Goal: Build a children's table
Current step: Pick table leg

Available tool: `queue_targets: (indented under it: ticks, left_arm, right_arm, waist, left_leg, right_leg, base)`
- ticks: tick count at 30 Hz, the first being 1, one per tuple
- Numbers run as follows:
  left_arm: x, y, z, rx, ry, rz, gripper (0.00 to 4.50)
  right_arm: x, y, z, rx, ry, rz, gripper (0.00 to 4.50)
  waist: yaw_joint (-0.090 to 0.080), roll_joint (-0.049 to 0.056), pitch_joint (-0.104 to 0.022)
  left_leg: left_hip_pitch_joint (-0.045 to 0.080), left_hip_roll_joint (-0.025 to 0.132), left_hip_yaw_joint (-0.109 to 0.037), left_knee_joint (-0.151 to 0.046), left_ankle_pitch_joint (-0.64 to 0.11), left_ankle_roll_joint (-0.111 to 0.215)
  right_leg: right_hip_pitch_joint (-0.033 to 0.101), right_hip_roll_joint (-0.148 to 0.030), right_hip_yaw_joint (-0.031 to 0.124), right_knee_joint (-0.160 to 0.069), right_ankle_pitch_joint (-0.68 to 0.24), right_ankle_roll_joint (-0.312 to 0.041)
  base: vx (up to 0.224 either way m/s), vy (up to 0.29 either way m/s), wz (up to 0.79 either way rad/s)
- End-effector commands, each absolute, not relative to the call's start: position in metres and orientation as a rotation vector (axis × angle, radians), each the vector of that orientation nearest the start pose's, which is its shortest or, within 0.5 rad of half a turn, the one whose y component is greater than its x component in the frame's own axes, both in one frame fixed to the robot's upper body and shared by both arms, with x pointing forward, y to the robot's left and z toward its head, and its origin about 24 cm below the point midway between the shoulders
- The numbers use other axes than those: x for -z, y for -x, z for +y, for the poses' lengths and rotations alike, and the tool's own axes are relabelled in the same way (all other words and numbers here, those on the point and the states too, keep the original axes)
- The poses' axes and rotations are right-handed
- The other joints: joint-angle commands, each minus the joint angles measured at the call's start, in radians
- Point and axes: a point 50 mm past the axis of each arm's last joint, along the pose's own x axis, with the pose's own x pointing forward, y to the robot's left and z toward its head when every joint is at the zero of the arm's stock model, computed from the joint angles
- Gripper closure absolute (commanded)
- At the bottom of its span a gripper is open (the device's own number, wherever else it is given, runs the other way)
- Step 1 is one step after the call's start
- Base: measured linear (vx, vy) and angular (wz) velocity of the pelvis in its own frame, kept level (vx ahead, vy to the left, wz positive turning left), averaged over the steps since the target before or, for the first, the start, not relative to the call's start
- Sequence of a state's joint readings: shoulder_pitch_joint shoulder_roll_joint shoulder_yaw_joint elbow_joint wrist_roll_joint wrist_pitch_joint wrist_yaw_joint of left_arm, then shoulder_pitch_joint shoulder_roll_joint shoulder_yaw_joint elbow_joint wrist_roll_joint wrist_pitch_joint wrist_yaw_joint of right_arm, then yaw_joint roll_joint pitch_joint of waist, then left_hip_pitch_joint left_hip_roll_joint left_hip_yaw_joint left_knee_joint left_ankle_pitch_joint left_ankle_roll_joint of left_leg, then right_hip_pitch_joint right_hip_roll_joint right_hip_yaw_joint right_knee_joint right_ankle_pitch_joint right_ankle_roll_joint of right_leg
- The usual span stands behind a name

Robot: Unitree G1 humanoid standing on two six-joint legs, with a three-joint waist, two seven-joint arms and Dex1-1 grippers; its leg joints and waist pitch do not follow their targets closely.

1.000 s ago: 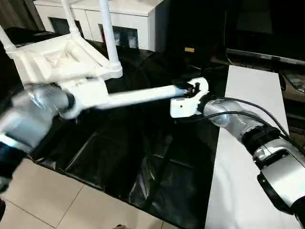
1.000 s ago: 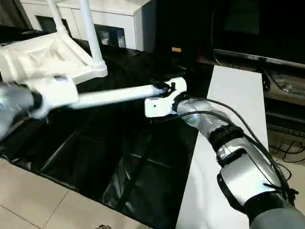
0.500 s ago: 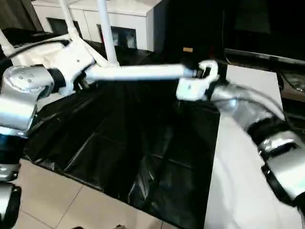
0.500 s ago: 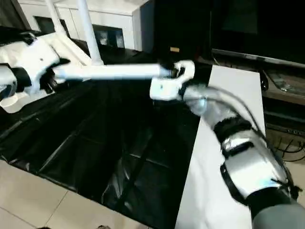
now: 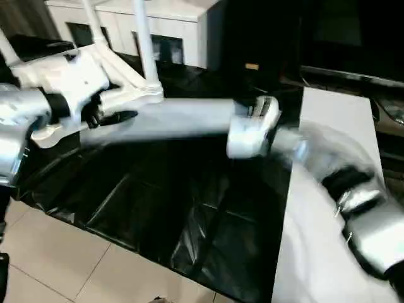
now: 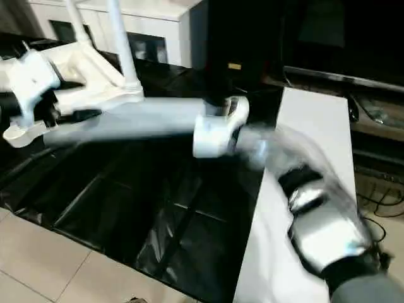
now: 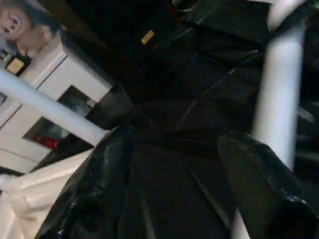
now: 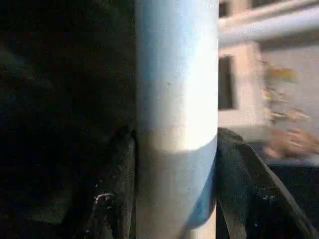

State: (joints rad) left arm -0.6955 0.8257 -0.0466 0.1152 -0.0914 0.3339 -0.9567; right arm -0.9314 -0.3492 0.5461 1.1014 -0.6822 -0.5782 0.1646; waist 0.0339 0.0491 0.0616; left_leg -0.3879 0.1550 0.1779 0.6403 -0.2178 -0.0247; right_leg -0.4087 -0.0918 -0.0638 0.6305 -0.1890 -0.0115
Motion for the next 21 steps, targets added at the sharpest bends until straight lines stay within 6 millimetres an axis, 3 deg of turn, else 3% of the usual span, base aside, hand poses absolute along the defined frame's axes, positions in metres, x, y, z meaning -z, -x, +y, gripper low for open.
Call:
queue_targets:
  ticks: [1, 4, 5, 8, 9, 10, 12, 14, 15, 16, 17, 18, 20, 21]
  left_arm:
    - [-0.222, -0.327, 0.227, 0.752, -0.77, 0.119, 0.96]
    - [-0.227, -0.33, 0.225, 0.738, -0.766, 0.052, 0.55]
    - [-0.23, -0.331, 0.225, 0.723, -0.759, 0.022, 0.55]
    - [-0.266, -0.343, 0.239, 0.482, -0.529, -0.287, 0.27]
    - [-0.266, -0.343, 0.239, 0.482, -0.529, -0.287, 0.2]
    - [-0.284, -0.345, 0.258, 0.305, -0.392, -0.404, 0.17]
    - [-0.29, -0.345, 0.267, 0.229, -0.323, -0.446, 0.16]
    - [-0.299, -0.339, 0.307, -0.034, -0.246, -0.488, 0.16]
    - [-0.298, -0.334, 0.322, -0.119, -0.261, -0.475, 0.16]
    - [-0.296, -0.33, 0.333, -0.176, -0.278, -0.46, 0.16]
    - [-0.295, -0.329, 0.335, -0.182, -0.283, -0.454, 0.16]
    - [-0.29, -0.329, 0.335, -0.168, -0.283, -0.437, 0.16]
    - [-0.278, -0.33, 0.332, -0.118, -0.271, -0.408, 0.16]
    - [-0.263, -0.332, 0.324, -0.067, -0.27, -0.363, 0.16]
  right_arm:
    - [-0.095, -0.376, -0.109, -0.815, 1.361, -0.257, 2.69]
    - [-0.094, -0.375, -0.109, -0.823, 1.353, -0.253, 2.69]
    - [-0.094, -0.375, -0.109, -0.822, 1.35, -0.251, 2.69]
    - [-0.098, -0.376, -0.114, -0.788, 1.228, -0.239, 2.69]
    - [-0.098, -0.376, -0.114, -0.788, 1.228, -0.239, 2.69]
    - [-0.099, -0.376, -0.115, -0.78, 1.154, -0.232, 2.69]
    - [-0.099, -0.375, -0.115, -0.776, 1.111, -0.228, 2.69]
    - [-0.099, -0.375, -0.118, -0.76, 0.984, -0.19, 2.69]
    - [-0.1, -0.376, -0.12, -0.741, 0.908, -0.173, 2.69]
    - [-0.1, -0.376, -0.122, -0.725, 0.844, -0.16, 2.69]
    - [-0.101, -0.376, -0.122, -0.72, 0.827, -0.158, 2.7]
    - [-0.102, -0.377, -0.122, -0.709, 0.79, -0.154, 2.7]
    - [-0.105, -0.379, -0.123, -0.677, 0.662, -0.139, 2.7]
    - [-0.113, -0.382, -0.122, -0.635, 0.48, -0.13, 2.7]
  waist:
    - [-0.004, 0.003, -0.076]
    - [-0.005, 0.004, -0.076]
    - [-0.005, 0.011, -0.077]
    - [-0.006, 0.012, -0.081]
    - [-0.006, 0.009, -0.084]
    - [-0.008, 0.005, -0.084]
    - [-0.011, 0.003, -0.083]
    - [-0.019, -0.002, -0.081]
    - [-0.023, -0.007, -0.079]
    - [-0.031, -0.002, -0.079]
    - [-0.03, 0.004, -0.079]
    - [-0.031, -0.002, -0.079]
    - [-0.02, 0.002, -0.076]
    - [-0.018, -0.009, -0.076]
  left_leg:
    - [0.017, 0.061, -0.02, -0.078, -0.128, 0.027]
    - [0.018, 0.06, -0.019, -0.078, -0.139, 0.02]
    - [0.017, 0.06, -0.02, -0.077, -0.139, 0.018]
    - [0.019, 0.055, -0.017, -0.072, -0.131, 0.024]
    - [0.017, 0.056, -0.019, -0.073, -0.136, 0.029]
    - [0.016, 0.057, -0.02, -0.073, -0.13, 0.039]
    - [0.013, 0.056, -0.021, -0.072, -0.142, 0.046]
    - [0.01, 0.056, -0.021, -0.071, -0.152, 0.06]
    - [0.006, 0.058, -0.023, -0.073, -0.153, 0.066]
    - [0.007, 0.062, -0.026, -0.076, -0.16, 0.07]
    - [0.015, 0.066, -0.025, -0.077, -0.165, 0.06]
    - [0.017, 0.067, -0.023, -0.076, -0.164, 0.059]
    - [0.019, 0.073, -0.022, -0.082, -0.179, 0.051]
    - [0.023, 0.073, -0.019, -0.082, -0.183, 0.053]
  right_leg:
    - [0.058, -0.055, 0.047, -0.046, -0.035, -0.318]
    - [0.058, -0.054, 0.047, -0.048, -0.045, -0.315]
    - [0.058, -0.055, 0.047, -0.046, -0.039, -0.316]
    - [0.059, -0.05, 0.046, -0.043, 0.03, -0.332]
    - [0.064, -0.051, 0.045, -0.041, 0.049, -0.335]
    - [0.065, -0.051, 0.044, -0.04, 0.054, -0.332]
    - [0.068, -0.053, 0.044, -0.041, 0.044, -0.332]
    - [0.067, -0.051, 0.043, -0.044, 0.017, -0.323]
    - [0.069, -0.053, 0.043, -0.045, -0.004, -0.31]
    - [0.067, -0.055, 0.043, -0.047, -0.034, -0.298]
    - [0.058, -0.053, 0.041, -0.051, -0.056, -0.304]
    - [0.056, -0.052, 0.042, -0.052, -0.056, -0.31]
    - [0.052, -0.057, 0.044, -0.052, -0.083, -0.319]
    - [0.05, -0.055, 0.045, -0.054, -0.083, -0.319]
  base:
    - [0.0, 0.0, 0.0]
    - [0.0, 0.0, 0.0]
    - [0.0, 0.0, 0.0]
    - [0.0, 0.0, 0.0]
    - [0.0, 0.0, 0.0]
    - [0.0, 0.0, 0.0]
    - [0.0, 0.0, 0.0]
    - [0.0, 0.0, 0.0]
    - [0.0, 0.0, 0.0]
    - [0.0, 0.0, 0.0]
    - [0.0, 0.0, 0.0]
    - [0.0, 0.0, 0.0]
    - [0.0, 0.0, 0.0]
    - [0.0, 0.0, 0.0]
